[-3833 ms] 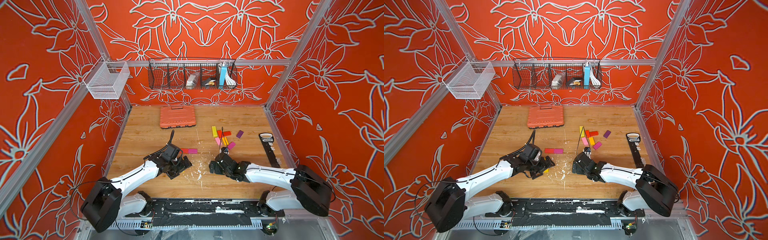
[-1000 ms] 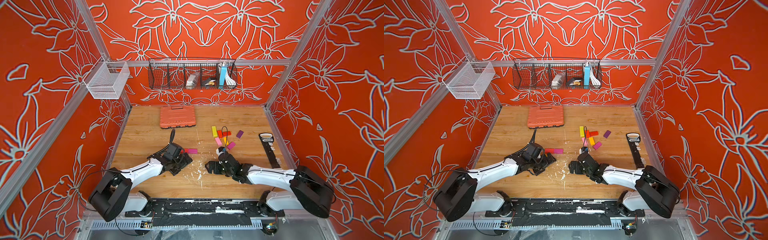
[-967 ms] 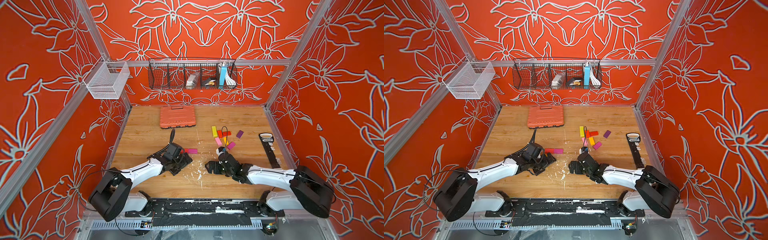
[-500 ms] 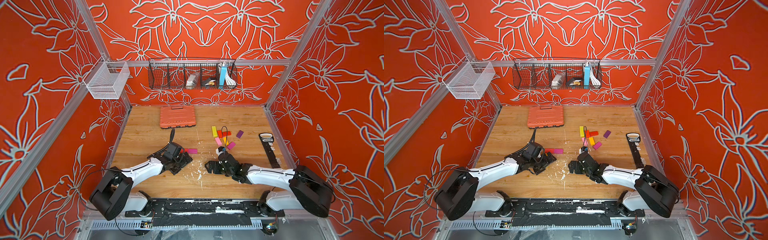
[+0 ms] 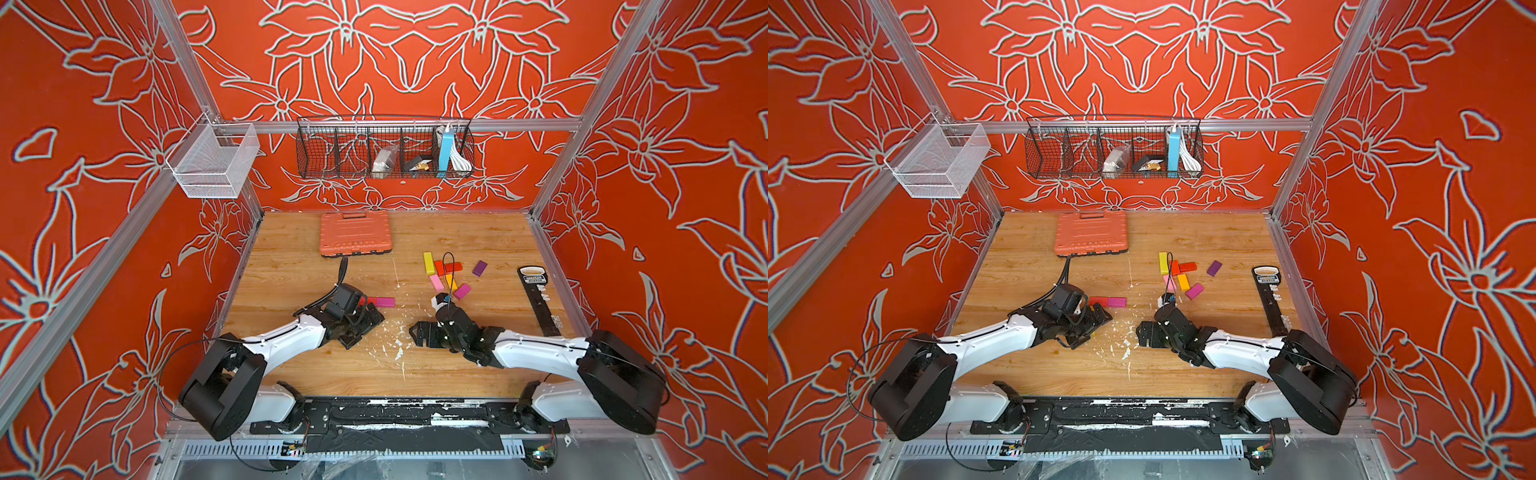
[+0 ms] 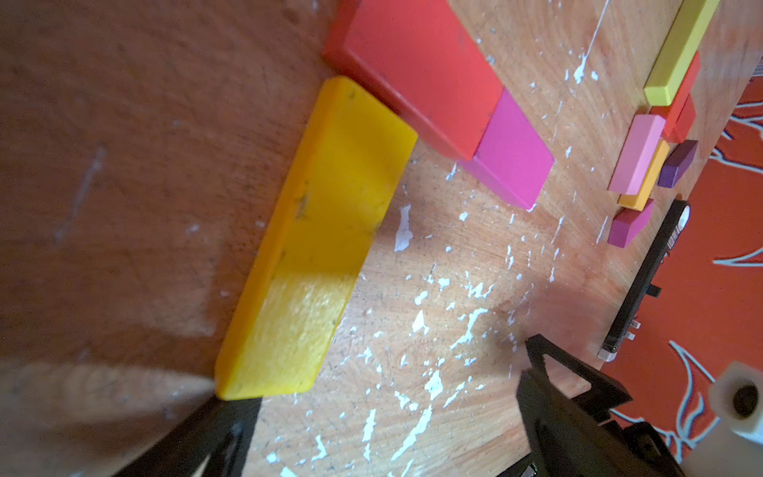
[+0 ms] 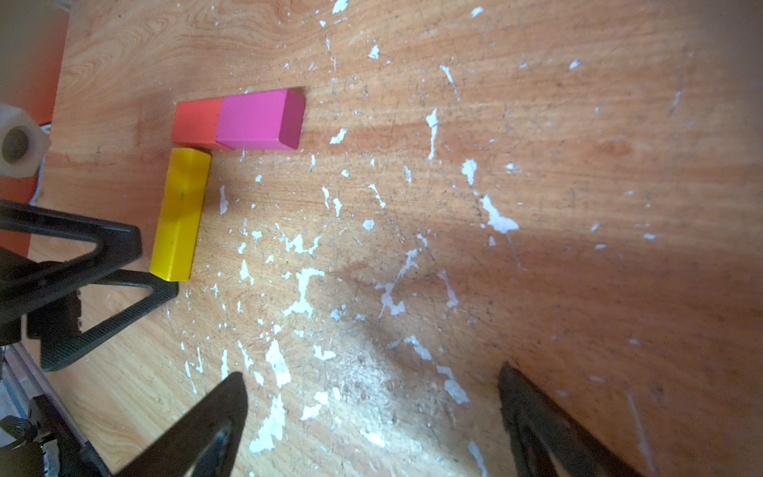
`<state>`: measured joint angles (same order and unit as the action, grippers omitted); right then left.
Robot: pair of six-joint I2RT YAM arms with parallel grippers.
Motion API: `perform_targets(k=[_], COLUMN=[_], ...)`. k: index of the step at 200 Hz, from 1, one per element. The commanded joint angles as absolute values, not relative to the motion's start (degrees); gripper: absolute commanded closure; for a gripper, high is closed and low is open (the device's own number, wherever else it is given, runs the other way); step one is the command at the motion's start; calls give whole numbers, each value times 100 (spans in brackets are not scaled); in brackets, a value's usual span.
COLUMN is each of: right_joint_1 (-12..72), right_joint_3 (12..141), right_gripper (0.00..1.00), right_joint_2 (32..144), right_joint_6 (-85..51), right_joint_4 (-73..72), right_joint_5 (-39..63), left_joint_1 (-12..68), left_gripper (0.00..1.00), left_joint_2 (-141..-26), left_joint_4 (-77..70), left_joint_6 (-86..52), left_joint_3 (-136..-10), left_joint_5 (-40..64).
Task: Assemble the letter c with building blocks
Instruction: Assemble the building block at the center of the board.
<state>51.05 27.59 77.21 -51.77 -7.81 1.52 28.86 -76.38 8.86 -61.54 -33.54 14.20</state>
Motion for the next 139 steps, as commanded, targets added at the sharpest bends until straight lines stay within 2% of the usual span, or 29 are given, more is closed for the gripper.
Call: perform_targets(k=[1, 139], right_joint_1=[5121, 5120], right_joint_3=[2886, 2916], right_gripper=[3, 3], right_joint_2=[7811, 7807], right_joint_6=[-5168, -5180], right_joint_4=[-650, -618], right_joint_5=[227, 236], left_joint_1=[2848, 2848], left_gripper=[1, 2], left_joint_2=[-7711, -7620], left_joint_4=[898, 799], left_joint_6=[-6111, -6201], left_joint_3=[-3478, -3384], left_joint_5=[1414, 1561])
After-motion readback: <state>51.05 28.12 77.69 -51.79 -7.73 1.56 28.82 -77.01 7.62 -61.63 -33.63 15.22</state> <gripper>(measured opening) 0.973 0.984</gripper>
